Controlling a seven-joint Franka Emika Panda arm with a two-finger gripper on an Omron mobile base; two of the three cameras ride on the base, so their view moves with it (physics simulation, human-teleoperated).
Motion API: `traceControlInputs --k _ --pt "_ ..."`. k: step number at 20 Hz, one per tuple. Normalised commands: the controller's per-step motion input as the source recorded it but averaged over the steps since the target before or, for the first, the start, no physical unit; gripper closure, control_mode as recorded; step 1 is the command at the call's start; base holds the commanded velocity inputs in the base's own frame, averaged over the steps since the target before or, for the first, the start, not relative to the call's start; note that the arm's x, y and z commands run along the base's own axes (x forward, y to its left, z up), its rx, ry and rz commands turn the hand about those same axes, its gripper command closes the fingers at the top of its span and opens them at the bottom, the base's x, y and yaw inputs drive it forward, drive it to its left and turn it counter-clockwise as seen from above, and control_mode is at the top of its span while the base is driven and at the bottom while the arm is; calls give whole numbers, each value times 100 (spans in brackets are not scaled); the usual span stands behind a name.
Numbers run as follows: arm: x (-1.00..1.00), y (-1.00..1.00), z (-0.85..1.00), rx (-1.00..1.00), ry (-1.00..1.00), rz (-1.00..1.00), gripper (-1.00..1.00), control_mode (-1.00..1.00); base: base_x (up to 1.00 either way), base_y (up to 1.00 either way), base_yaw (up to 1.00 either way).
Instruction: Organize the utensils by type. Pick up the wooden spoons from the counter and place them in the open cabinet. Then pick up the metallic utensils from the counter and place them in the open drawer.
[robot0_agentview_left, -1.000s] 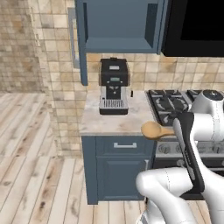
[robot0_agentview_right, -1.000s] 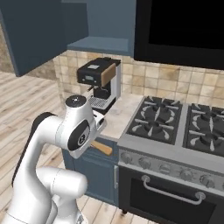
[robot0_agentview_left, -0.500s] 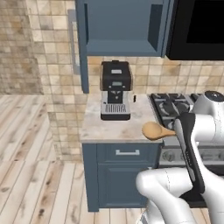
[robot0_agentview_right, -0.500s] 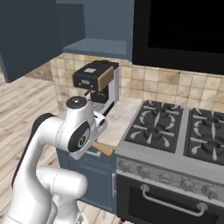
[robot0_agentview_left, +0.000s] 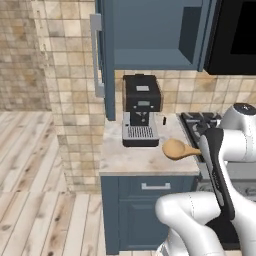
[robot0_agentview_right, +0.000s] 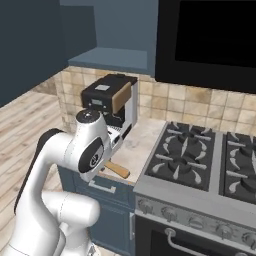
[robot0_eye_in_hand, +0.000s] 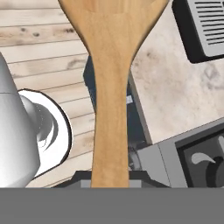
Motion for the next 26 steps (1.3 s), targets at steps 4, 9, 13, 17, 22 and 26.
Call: traceControlInputs --k 4,9,13,17,22,26 --pt "0 0 0 0 0 0 100 100 51 9 -1" --pt "0 0 0 0 0 0 100 100 49 9 0" --pt "0 0 0 0 0 0 100 100 41 30 -1" --pt "0 0 0 0 0 0 100 100 32 43 -9" --pt "0 0 0 0 0 0 100 100 35 36 -11" --pt "0 0 0 0 0 0 100 100 41 21 -10"
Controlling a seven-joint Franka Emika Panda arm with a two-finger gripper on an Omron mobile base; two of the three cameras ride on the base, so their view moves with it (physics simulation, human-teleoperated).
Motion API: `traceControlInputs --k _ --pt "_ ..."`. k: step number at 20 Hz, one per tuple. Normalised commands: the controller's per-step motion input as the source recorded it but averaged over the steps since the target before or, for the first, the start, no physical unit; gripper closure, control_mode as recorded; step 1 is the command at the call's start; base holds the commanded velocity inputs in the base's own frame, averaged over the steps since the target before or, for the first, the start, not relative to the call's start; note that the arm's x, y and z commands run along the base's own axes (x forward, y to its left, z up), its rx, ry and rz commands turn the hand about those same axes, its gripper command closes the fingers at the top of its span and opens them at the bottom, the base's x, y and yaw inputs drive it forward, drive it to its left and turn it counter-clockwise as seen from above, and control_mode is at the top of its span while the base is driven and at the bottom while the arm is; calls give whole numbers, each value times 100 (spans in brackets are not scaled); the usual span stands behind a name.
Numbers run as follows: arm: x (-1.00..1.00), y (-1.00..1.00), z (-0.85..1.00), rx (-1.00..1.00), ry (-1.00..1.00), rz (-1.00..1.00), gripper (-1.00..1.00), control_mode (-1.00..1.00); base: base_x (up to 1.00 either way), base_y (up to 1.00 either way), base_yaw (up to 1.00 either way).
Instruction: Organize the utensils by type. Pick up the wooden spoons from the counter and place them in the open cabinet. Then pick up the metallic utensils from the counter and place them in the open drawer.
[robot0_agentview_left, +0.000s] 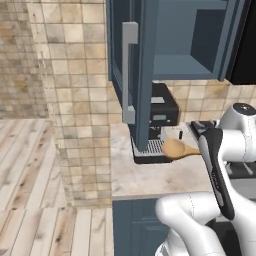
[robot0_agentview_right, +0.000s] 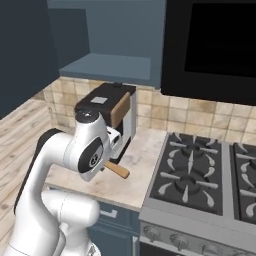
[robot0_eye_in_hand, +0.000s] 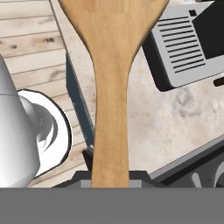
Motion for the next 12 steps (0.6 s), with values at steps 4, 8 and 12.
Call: traceControlInputs --k 4,8,12 --pt "0 0 0 0 0 0 100 100 30 2 -2" --pt "0 0 0 0 0 0 100 100 17 0 -1" --pt "0 0 0 0 0 0 100 100 1 0 0"
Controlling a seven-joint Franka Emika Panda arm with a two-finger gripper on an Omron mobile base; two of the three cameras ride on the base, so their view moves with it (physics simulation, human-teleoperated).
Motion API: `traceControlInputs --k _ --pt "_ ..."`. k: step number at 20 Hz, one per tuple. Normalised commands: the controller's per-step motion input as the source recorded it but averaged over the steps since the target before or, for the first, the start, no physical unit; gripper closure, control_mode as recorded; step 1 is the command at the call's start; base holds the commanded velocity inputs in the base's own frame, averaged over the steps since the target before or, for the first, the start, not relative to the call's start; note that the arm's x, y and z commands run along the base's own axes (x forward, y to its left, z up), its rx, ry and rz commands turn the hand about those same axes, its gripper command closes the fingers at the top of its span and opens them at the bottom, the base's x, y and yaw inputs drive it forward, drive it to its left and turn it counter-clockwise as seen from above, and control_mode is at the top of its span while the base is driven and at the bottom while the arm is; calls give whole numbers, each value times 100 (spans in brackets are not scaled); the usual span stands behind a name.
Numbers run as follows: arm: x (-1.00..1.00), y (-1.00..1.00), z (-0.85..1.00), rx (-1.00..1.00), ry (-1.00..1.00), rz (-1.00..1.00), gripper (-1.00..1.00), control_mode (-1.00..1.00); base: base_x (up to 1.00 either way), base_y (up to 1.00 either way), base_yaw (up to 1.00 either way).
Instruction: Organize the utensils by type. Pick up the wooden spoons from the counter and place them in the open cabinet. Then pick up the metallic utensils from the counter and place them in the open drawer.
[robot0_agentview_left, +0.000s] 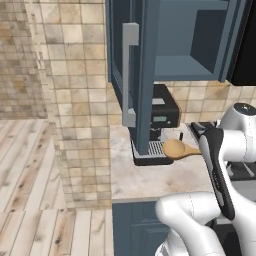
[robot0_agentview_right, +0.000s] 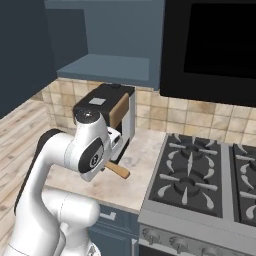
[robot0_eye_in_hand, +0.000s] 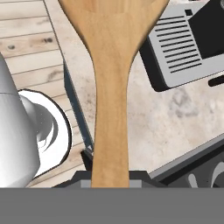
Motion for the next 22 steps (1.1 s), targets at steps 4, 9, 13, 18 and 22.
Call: traceControlInputs --k 4,9,13,18,22 --pt "0 0 0 0 0 0 100 100 0 0 0" --pt "0 0 0 0 0 0 100 100 0 0 0" --pt "0 0 0 0 0 0 100 100 0 0 0" --pt "0 0 0 0 0 0 100 100 -1 0 0" --pt "-10 0 10 0 -18 0 100 -100 0 0 0"
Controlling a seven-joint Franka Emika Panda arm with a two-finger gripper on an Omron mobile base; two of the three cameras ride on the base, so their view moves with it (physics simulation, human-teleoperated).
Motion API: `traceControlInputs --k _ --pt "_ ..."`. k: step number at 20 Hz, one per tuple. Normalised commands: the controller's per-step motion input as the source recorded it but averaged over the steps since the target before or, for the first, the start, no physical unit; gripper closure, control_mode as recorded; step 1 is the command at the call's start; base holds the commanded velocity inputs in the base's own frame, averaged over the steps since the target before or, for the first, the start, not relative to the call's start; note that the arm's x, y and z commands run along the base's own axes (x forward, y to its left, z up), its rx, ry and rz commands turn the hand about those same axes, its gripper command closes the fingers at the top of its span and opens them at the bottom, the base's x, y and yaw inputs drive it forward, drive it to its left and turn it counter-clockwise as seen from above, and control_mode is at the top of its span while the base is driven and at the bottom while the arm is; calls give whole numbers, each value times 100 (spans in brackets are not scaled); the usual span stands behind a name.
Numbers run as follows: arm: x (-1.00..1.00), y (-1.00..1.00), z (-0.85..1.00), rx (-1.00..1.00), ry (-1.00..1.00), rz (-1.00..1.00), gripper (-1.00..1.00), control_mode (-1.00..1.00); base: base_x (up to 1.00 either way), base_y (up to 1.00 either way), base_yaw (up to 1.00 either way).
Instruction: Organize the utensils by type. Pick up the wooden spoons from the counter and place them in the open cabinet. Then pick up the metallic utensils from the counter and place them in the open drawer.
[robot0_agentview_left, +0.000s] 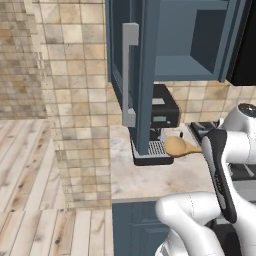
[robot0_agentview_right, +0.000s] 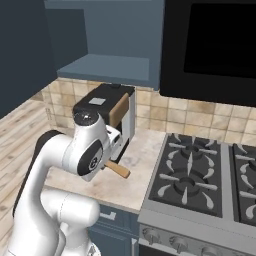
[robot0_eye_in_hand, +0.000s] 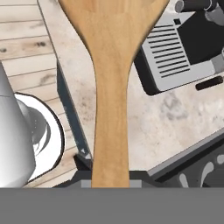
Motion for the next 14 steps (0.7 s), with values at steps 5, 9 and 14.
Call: traceControlInputs --k 5,9,14 --pt "-18 0 25 0 -26 0 100 -100 0 0 0" --pt "-18 0 41 -6 -30 0 100 -100 0 0 0" --pt "-6 6 47 -15 -9 1 100 -100 0 0 0"
